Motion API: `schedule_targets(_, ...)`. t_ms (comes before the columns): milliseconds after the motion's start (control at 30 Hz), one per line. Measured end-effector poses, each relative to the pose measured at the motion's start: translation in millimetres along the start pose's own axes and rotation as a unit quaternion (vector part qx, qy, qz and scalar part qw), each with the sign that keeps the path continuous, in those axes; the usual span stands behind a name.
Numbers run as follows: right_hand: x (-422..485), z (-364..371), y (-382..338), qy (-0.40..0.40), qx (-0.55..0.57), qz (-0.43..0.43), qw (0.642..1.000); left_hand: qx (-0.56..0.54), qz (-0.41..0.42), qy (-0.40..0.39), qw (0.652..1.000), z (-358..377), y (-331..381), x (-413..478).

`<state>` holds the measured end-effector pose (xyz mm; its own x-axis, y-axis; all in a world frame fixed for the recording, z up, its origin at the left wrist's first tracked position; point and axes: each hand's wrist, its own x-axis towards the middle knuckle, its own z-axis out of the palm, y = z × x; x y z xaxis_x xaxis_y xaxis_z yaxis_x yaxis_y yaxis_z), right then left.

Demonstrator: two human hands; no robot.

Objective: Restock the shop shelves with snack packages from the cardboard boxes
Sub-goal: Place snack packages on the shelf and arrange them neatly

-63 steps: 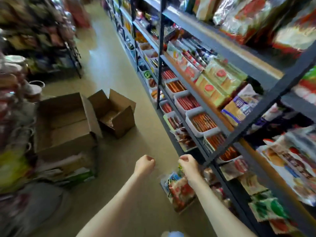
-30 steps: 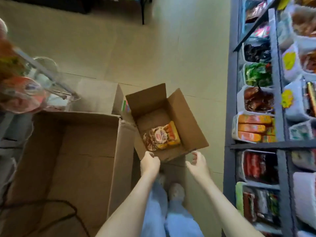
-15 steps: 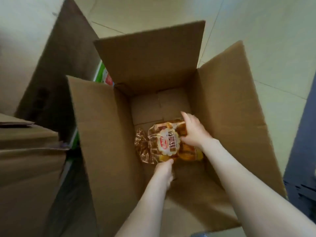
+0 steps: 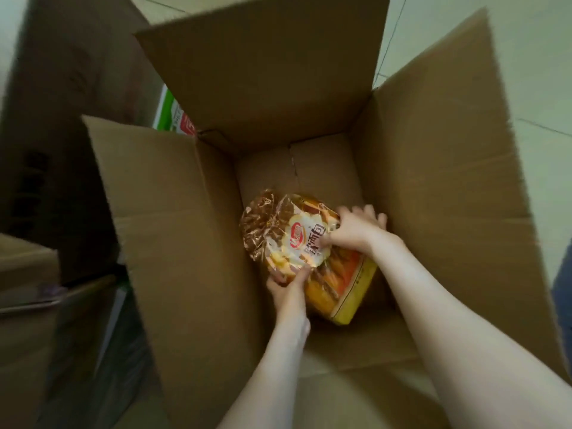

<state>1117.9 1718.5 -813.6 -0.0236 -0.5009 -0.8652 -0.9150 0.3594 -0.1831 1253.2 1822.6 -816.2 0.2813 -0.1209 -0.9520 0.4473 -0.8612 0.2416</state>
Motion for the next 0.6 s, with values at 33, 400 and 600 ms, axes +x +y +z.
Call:
schedule_targets(33,-13,-6,1,-0.003,0.017,0.002,1.0,-0.001,-0.001,-0.017,1.0,-7,6,-10)
schedule_targets(400,-318,-128,5,-0.011,0.248,0.063,0.967,0.099,0.082,-0.144,0.981,-61,93,-294)
schedule_targets(600,-490,-137,45,0.136,0.473,0.054,0.869,0.149,0.099,-0.296,0.938,-87,133,-428)
